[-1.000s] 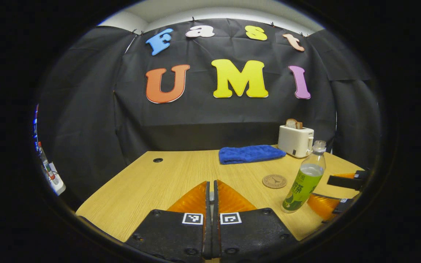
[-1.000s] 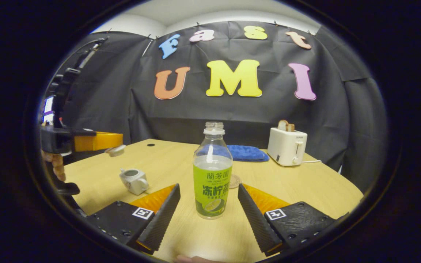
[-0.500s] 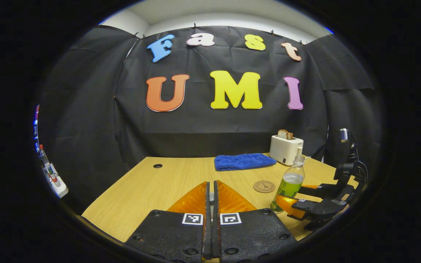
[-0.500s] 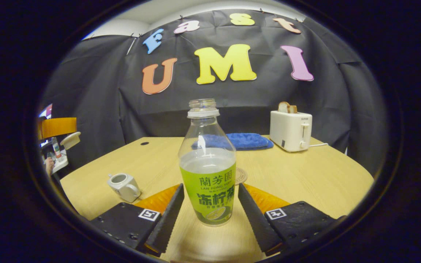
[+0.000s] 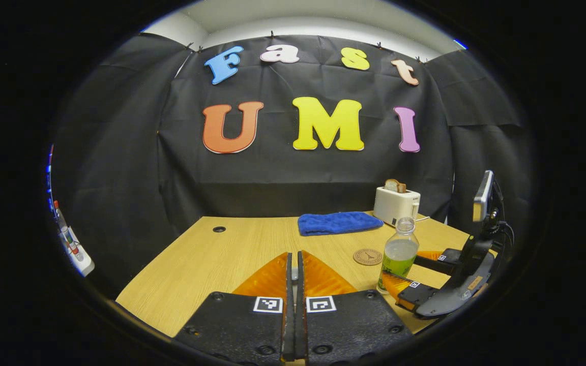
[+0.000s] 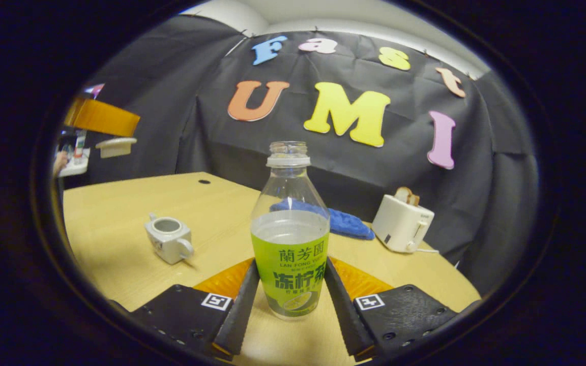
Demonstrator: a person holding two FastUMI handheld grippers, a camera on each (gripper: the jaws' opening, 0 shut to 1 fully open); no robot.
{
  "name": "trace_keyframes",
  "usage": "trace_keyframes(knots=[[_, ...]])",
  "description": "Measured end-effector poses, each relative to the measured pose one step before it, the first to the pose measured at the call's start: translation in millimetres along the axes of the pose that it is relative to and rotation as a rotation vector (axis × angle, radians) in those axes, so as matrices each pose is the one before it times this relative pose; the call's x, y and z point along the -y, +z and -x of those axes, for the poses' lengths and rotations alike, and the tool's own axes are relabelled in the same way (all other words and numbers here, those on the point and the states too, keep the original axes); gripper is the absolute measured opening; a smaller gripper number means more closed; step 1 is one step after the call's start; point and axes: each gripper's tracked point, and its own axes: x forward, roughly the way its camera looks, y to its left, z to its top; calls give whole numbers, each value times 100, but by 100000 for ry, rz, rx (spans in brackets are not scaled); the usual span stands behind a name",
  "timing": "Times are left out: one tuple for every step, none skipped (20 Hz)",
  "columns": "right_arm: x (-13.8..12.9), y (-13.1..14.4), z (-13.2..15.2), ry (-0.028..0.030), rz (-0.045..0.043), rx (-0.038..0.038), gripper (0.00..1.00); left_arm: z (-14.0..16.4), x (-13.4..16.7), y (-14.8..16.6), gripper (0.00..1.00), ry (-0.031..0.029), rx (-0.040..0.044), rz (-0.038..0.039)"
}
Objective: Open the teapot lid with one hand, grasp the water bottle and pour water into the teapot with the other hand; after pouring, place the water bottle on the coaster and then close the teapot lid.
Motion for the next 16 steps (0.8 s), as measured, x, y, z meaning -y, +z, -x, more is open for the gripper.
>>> trace_keyframes(knots=[[-791,-279,-61,523,5977,-1531,72,107,-435,121,3,676,116,-142],[-398,-48,-99,-169,5427,-554,73,163,-585,39,2,902,122,101],[184,255,-68,-2107,6333,469,74,189,-436,17,3,655,-73,452],[72,-105,-145,-1709,5987,-1021,73,187,-351,86,2,208,392,485],[-202,-5,-407,-1616,6093,-866,73,175,-257,202,3,628,288,934],[-167,-69,-341,-987,5277,-1301,72,110,-366,60,2,947,-326,1033],[23,-125,-435,-1748,5779,-990,72,-112,-115,-237,2,-34,-424,268],[56,111,-230,-1635,6385,-517,72,9,72,-283,3,-547,-912,-614],[-26,243,-421,-1727,6643,441,72,-115,-321,-156,3,609,-473,-870],[45,352,-259,-1781,7396,855,72,-135,-259,-10,3,872,-47,-834],[-204,235,-107,-1022,6364,878,72,43,-95,0,3,55,47,-586],[-93,285,-149,-964,5308,916,72,48,37,-133,3,-785,-449,-328],[-13,141,-314,-717,4146,650,74,-19,146,-125,3,-480,-382,-295],[14,62,-163,-965,4488,-169,74,97,-125,-21,3,158,-270,-383],[107,93,-323,-1244,4361,349,73,65,-195,5,3,98,267,-196],[212,285,-271,-1175,4746,982,74,139,-18,218,3,-277,670,45]])
